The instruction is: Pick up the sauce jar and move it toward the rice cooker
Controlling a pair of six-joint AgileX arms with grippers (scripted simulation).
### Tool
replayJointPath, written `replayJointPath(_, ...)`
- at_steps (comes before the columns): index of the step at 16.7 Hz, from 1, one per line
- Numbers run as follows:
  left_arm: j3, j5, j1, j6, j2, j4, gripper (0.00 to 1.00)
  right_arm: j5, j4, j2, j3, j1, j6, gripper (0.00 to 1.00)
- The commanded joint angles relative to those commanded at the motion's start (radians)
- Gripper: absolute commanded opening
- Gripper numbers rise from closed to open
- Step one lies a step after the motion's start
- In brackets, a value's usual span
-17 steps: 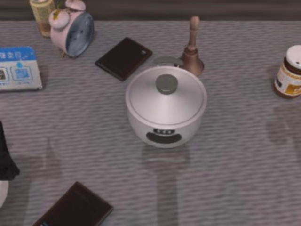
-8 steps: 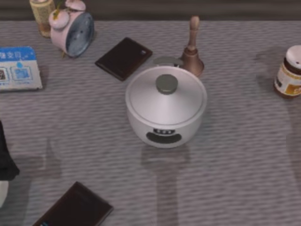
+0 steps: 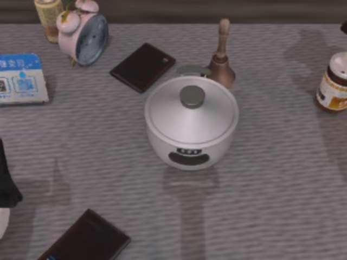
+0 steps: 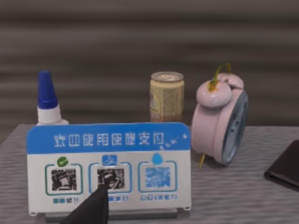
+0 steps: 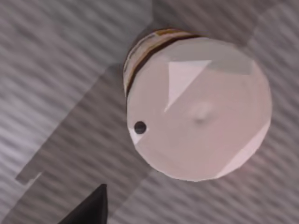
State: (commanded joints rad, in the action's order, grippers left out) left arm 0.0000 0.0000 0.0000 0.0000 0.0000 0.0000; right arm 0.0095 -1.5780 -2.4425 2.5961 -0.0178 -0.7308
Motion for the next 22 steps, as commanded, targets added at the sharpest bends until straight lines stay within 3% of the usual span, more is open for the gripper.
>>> replayJointPath(6,0.0,0.0,0.0,0.0,0.0,0.0,1.0,0.001,-0.145,-0.281,0.291,0.019,-0.108,1.0)
replayJointPath(13,0.0,0.0,0.0,0.0,0.0,0.0,1.0,0.001,-0.149,-0.298,0.301,0.015,-0.114,1.0)
replayJointPath(22,0.0,0.0,0.0,0.0,0.0,0.0,1.0,0.0,0.116,-0.181,-0.087,0.022,-0.114,1.0)
